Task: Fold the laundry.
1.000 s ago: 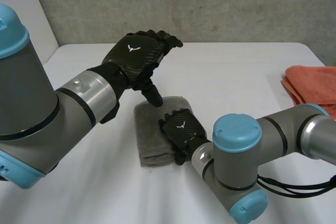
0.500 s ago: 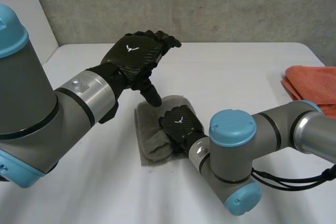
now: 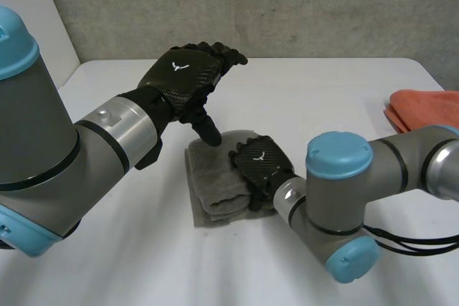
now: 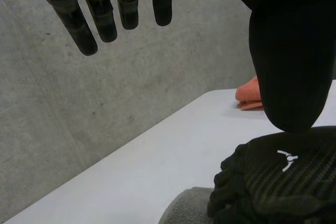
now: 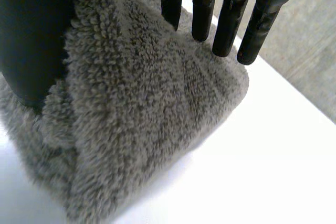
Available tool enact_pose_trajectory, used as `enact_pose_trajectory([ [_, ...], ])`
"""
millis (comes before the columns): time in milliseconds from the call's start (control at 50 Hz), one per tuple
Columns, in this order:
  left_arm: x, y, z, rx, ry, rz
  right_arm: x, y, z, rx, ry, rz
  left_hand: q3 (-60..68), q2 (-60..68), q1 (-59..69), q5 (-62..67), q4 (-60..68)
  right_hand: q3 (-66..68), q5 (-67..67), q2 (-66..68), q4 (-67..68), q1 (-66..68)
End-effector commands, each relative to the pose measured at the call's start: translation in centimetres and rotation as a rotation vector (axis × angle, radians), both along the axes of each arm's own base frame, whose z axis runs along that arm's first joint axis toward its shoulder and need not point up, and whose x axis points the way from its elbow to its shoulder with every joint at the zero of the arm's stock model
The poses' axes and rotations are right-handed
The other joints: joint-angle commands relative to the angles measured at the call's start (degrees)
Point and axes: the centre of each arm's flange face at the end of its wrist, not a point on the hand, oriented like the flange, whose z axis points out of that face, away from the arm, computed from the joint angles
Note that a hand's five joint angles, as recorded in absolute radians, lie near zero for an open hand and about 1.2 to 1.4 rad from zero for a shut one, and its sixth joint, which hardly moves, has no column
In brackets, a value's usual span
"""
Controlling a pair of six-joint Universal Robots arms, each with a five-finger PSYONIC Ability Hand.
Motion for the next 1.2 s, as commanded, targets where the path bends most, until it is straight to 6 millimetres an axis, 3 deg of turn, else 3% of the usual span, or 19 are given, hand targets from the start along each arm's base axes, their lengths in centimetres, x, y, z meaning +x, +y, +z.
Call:
enact_pose_trajectory([
  [20,0.0,0.0,0.0,0.001,-0.001,0.0,-0.6,0.5,0.0,0.103,-0.002,0.019,-2.51,-1.71,-2.05,-2.29,-1.69,-1.77,-1.14,-2.23,-1.33,0.74],
  [120,0.0,0.0,0.0,0.001,-0.001,0.0,-0.6,0.6,0.5,0.136,-0.036,0.01,-2.51,-1.71,-2.05,-2.29,-1.69,-1.94,-1.31,-2.4,-1.5,0.57],
  [500,0.0,0.0,-0.1,0.003,-0.001,0.002,0.2,-0.1,-1.6,0.133,-0.024,0.018,-2.51,-1.71,-2.05,-2.29,-1.69,8.48,9.1,8.02,8.92,10.98],
  [560,0.0,0.0,-0.1,0.003,-0.001,0.002,0.3,-0.1,-1.7,0.13,-0.023,0.017,-2.51,-1.71,-2.05,-2.29,-1.69,15.52,16.15,15.06,15.96,18.03],
  [580,0.1,-0.1,-0.1,0.003,-0.001,0.003,0.3,-0.2,-1.6,0.126,-0.027,0.016,-2.51,-1.71,-2.05,-2.29,-1.69,25.88,26.51,25.42,26.32,28.39],
  [660,0.1,-0.1,-0.1,0.002,0.0,0.003,0.5,-0.6,-1.0,0.09,-0.051,0.012,-2.34,-1.54,-1.88,-2.12,-1.53,43.27,43.9,42.81,43.71,45.77],
  [900,0.1,-0.1,-0.1,0.003,0.001,0.005,0.6,-1.0,0.2,0.052,-0.073,0.001,-2.34,-1.54,-1.88,-2.12,-1.53,45.66,46.29,45.2,46.1,48.17],
  [980,0.1,-0.1,-0.1,0.006,-0.001,0.005,0.5,-0.9,-0.1,0.055,-0.06,0.002,-2.34,-1.54,-1.88,-2.12,-1.53,58.72,59.35,58.26,59.16,61.22],
  [1100,0.1,-0.1,-0.2,0.01,0.002,0.007,-0.6,-1.3,-0.6,0.027,0.0,0.005,-2.34,-1.54,-1.88,-2.12,-1.53,58.73,59.35,58.26,59.17,61.23],
  [1200,0.2,-0.2,-0.3,0.016,0.005,0.01,-4.0,-4.0,0.4,-0.05,0.07,-0.041,-2.34,-1.54,-1.88,-2.12,-1.53,58.73,59.35,58.26,59.17,61.23],
])
